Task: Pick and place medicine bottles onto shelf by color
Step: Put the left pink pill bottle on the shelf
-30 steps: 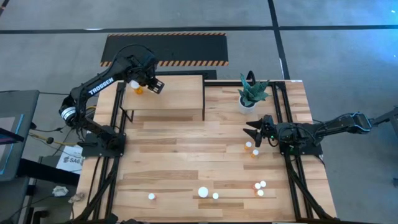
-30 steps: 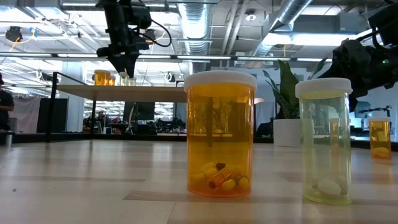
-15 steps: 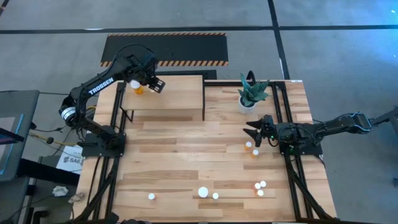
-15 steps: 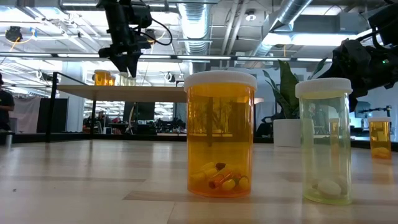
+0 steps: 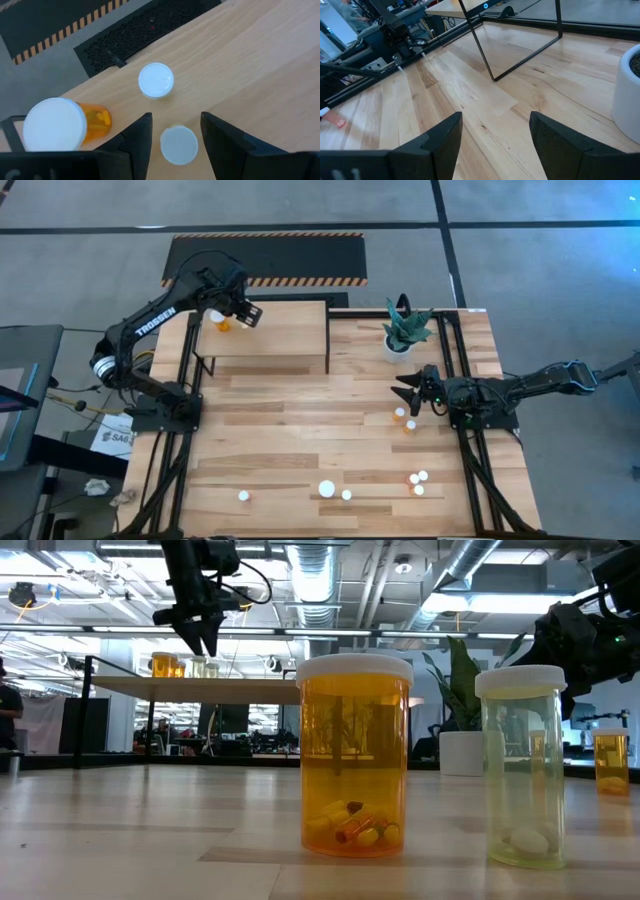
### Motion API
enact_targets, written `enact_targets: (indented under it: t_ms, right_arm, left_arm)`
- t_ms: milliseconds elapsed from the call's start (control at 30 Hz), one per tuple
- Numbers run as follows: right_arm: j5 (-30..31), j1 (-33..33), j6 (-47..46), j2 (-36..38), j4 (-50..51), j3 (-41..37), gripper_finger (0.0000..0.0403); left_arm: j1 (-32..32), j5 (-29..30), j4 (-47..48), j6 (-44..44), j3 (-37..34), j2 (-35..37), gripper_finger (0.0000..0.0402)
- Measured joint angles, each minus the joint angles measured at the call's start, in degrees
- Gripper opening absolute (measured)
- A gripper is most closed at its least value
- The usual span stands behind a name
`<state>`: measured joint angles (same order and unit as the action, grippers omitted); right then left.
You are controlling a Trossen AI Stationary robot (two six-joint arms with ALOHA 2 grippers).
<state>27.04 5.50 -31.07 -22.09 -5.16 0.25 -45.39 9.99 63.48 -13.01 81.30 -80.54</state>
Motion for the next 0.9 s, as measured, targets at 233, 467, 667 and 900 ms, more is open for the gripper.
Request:
enact_targets:
  t_ms: [233,467,667,900]
  right_arm:
    - [0.00,0.00,0.00,-0.01,0.01,0.01,0.0256]
    - [-0.01,0.00,0.01,-0.02,0.00,0.00,0.0256]
    - [0.01,0.00,0.02,0.00,-0.01,0.00,0.0256]
    - [0.01,0.00,0.00,-0.02,0.00,0.02,0.0256]
  left_arm:
    - [0.66,1.01,-0.59,0.22,0.00,2.68,0.0168]
    - [4.95,0.33,-3.70,4.16,0.00,6.28,0.0176]
    - [11.34,-0.51,-7.78,7.36,0.00,8.83,0.0176]
    - [20.41,-0.64,-9.16,4.95,0.02,8.87,0.0176]
